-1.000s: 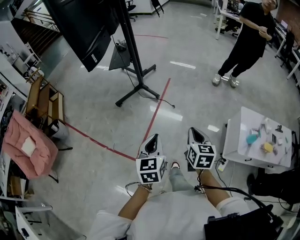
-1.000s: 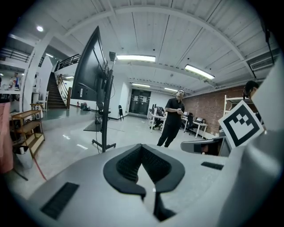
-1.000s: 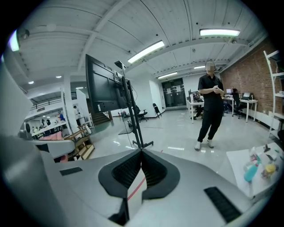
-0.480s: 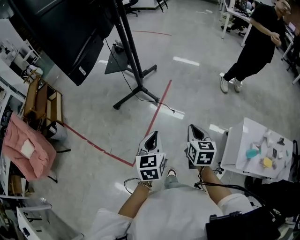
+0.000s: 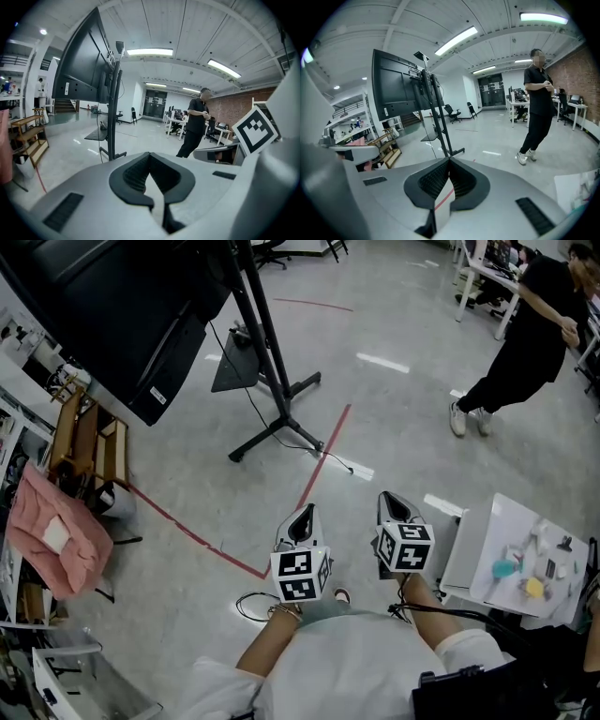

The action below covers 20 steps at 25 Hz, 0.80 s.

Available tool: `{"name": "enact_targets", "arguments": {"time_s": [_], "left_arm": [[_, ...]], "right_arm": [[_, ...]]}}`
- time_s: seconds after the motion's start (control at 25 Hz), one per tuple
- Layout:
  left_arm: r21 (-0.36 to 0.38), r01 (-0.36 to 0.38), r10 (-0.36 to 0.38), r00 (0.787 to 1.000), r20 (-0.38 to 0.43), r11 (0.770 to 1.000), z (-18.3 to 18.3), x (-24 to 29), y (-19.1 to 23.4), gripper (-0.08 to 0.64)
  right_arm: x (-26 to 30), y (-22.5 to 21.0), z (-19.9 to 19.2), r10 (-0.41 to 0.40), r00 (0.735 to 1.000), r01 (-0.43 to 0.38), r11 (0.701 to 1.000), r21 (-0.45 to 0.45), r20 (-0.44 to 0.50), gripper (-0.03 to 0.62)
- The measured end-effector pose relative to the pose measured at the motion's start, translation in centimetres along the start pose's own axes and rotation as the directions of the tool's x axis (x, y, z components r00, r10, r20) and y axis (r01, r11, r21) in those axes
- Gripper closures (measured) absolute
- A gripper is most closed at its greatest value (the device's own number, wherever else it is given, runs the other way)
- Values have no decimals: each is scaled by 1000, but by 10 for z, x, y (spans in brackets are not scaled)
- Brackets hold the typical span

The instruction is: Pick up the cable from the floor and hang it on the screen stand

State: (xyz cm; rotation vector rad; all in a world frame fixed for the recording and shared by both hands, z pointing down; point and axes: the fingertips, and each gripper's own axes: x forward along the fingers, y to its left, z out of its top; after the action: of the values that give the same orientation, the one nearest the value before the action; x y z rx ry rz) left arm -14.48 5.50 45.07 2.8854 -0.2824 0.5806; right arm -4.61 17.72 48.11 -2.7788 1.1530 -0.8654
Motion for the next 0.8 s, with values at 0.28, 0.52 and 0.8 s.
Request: {"name": "enact_targets", "arguments": {"time_s": [0.28,0.52,0.8], "left_arm": [[-15,-3,2,1000,-21,1000,6,40,20,555],[-22,16,-17,999,-43,1000,23,90,53,557],[-1,51,-51,997,-63,999,57,153,96,557]], "right_arm": [[40,-4,7,1,1000,-1,1000,6,-31,575],[94,-3,33,-17,999,17,1000,6,-46,574],[165,4,78,-32,999,33,999,17,-41,575]]}}
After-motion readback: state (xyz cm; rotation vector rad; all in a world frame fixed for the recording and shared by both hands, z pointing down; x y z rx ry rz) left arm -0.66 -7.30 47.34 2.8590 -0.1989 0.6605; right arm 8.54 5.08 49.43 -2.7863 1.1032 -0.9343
